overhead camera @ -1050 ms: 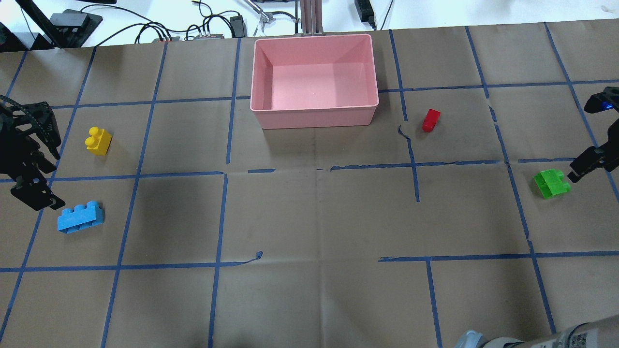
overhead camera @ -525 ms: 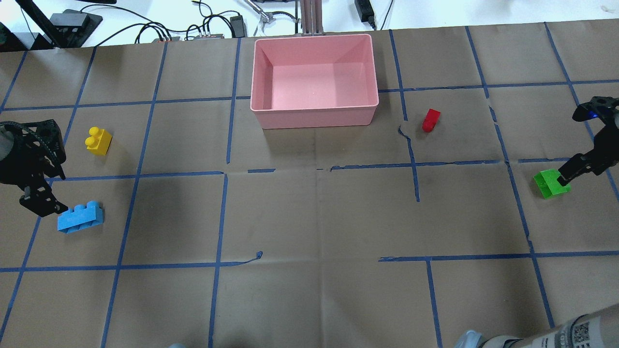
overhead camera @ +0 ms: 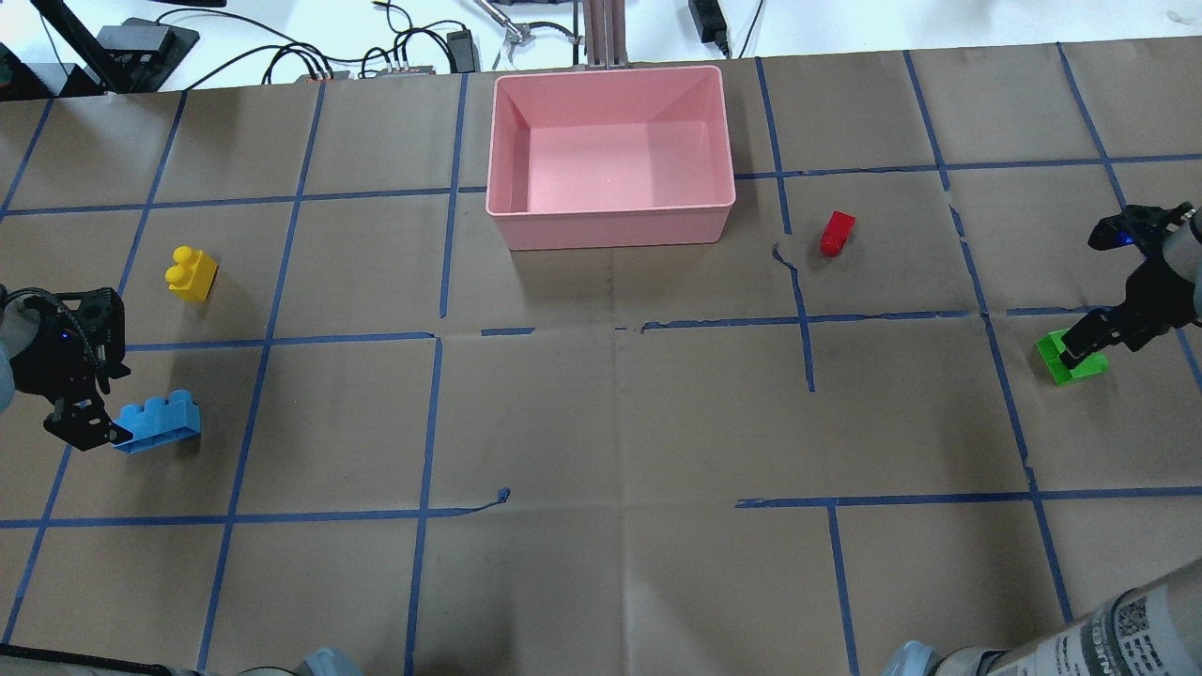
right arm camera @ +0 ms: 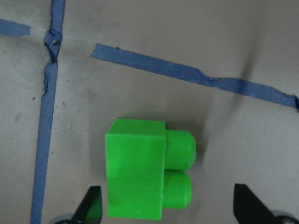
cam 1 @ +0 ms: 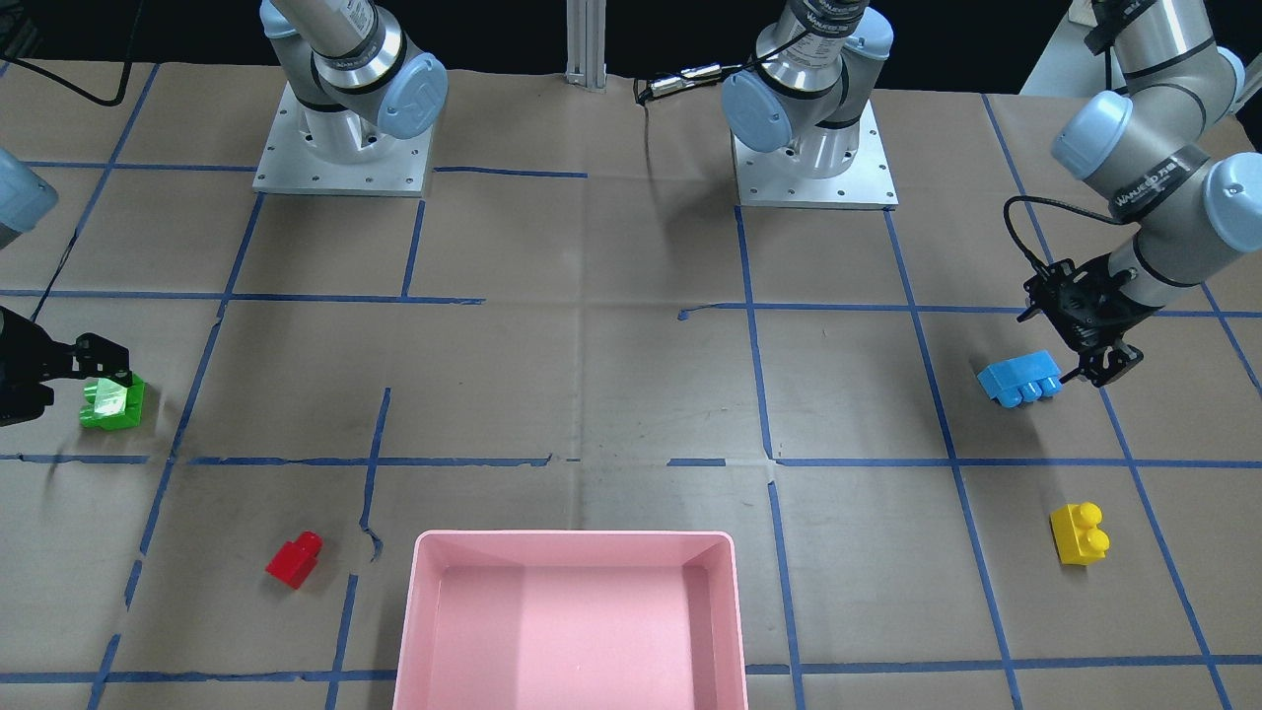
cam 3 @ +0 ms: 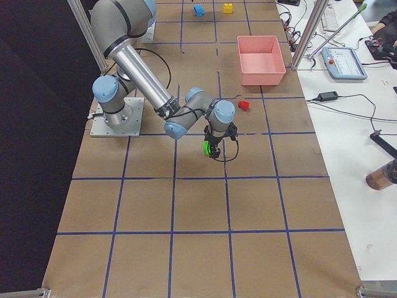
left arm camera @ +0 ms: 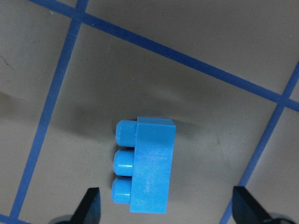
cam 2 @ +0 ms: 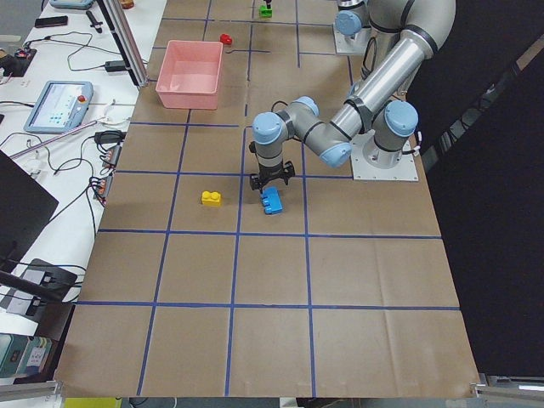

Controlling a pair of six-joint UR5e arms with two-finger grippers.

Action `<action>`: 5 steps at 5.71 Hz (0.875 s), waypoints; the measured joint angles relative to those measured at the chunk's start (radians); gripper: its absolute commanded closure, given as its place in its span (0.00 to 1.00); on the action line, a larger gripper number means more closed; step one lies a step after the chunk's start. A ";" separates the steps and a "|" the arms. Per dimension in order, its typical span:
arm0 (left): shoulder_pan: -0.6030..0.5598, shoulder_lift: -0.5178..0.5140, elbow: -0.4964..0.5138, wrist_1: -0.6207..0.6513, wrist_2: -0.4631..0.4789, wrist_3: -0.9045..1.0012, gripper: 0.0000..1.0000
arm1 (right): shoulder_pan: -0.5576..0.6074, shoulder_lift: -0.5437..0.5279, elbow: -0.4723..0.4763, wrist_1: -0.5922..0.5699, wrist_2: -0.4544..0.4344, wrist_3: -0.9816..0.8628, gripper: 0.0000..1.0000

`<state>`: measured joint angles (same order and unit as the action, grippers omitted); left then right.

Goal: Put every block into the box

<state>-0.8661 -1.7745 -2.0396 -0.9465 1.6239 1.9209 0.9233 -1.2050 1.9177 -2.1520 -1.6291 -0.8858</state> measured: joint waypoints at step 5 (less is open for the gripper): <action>0.001 -0.074 -0.058 0.179 -0.070 0.032 0.02 | 0.006 0.023 0.027 -0.050 -0.001 0.064 0.13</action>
<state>-0.8648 -1.8482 -2.0974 -0.7674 1.5534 1.9527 0.9295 -1.1822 1.9449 -2.2024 -1.6306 -0.8221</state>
